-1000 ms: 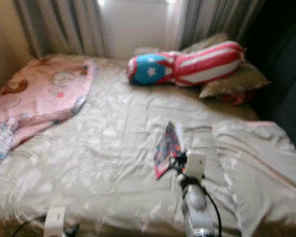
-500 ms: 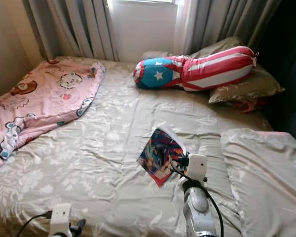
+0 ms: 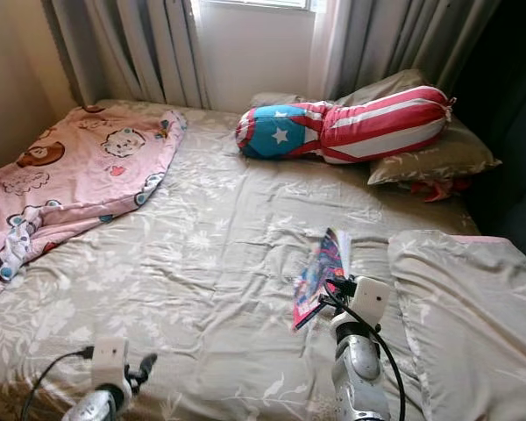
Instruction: Clean up the room
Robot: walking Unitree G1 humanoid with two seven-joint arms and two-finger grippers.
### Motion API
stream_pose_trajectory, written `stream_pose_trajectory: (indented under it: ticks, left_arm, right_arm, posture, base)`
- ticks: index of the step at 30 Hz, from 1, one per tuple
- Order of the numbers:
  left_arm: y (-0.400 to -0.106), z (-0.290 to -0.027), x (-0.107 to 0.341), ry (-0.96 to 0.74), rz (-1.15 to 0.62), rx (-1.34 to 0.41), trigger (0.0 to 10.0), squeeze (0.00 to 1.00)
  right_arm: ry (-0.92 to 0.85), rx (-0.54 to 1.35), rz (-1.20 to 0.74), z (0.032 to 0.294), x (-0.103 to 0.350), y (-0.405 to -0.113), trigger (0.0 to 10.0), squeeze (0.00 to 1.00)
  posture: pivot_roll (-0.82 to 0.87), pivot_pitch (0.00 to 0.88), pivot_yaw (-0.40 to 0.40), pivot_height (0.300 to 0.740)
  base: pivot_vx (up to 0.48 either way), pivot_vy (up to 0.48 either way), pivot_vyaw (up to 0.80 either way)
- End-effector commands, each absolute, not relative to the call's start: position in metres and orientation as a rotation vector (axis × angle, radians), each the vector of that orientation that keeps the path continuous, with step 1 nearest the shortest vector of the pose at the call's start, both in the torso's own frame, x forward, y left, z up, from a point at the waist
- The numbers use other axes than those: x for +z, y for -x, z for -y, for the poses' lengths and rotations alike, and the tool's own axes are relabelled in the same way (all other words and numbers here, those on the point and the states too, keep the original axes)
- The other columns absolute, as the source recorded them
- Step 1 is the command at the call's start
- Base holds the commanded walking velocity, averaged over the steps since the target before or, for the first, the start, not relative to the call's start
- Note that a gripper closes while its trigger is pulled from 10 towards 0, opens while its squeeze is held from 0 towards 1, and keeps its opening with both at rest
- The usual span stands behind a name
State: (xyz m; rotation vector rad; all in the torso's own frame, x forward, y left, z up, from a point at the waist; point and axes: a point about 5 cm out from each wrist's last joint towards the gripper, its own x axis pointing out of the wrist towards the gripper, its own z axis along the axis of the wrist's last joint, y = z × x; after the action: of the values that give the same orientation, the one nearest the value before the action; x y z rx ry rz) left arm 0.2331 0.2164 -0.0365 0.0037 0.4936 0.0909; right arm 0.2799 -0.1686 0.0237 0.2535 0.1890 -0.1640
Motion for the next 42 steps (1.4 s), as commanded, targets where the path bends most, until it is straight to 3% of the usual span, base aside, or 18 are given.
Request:
stream_pose_trajectory:
  ticks: [1, 14, 17, 24, 36, 42]
  left_arm:
    - [-0.241, -0.216, -0.028, 0.010, -0.430, 0.097, 10.0, 0.00]
    - [-0.265, -0.207, 0.032, 0.029, -0.029, 0.061, 10.0, 0.00]
    - [-0.266, -0.204, 0.038, 0.030, -0.006, 0.062, 10.0, 0.00]
    - [-0.265, -0.197, 0.046, 0.039, 0.000, 0.055, 10.0, 0.00]
    - [-0.262, -0.196, 0.050, 0.031, -0.032, 0.060, 10.0, 0.00]
    - [-0.261, -0.193, 0.049, 0.031, -0.041, 0.053, 10.0, 0.00]
  right_arm:
    - [-0.231, -0.164, -0.153, 0.172, 0.031, -0.284, 10.0, 0.00]
    - [-0.189, -0.047, -0.089, 0.157, 0.039, -0.282, 10.0, 0.00]
    - [-0.203, -0.061, -0.099, 0.158, 0.038, -0.282, 10.0, 0.00]
    - [-0.193, -0.071, -0.114, 0.158, 0.037, -0.283, 10.0, 0.00]
    - [-0.171, -0.070, -0.180, 0.156, 0.028, -0.282, 10.0, 0.00]
    - [-0.209, -0.062, -0.119, 0.154, 0.035, -0.283, 10.0, 0.00]
  posture:
    - [0.03, 0.000, -0.068, 0.740]
    - [0.02, 0.000, -0.065, 0.740]
    - [0.02, 0.000, -0.065, 0.740]
    - [0.01, 0.000, -0.057, 0.695]
    - [0.01, 0.000, -0.052, 0.695]
    - [0.02, 0.000, -0.052, 0.676]
  base:
    - [0.000, 0.000, 0.00]
    - [0.000, 0.000, 0.00]
    - [0.000, 0.000, 0.00]
    - [0.000, 0.000, 0.00]
    - [0.000, 0.000, 0.00]
    - [0.000, 0.000, 0.00]
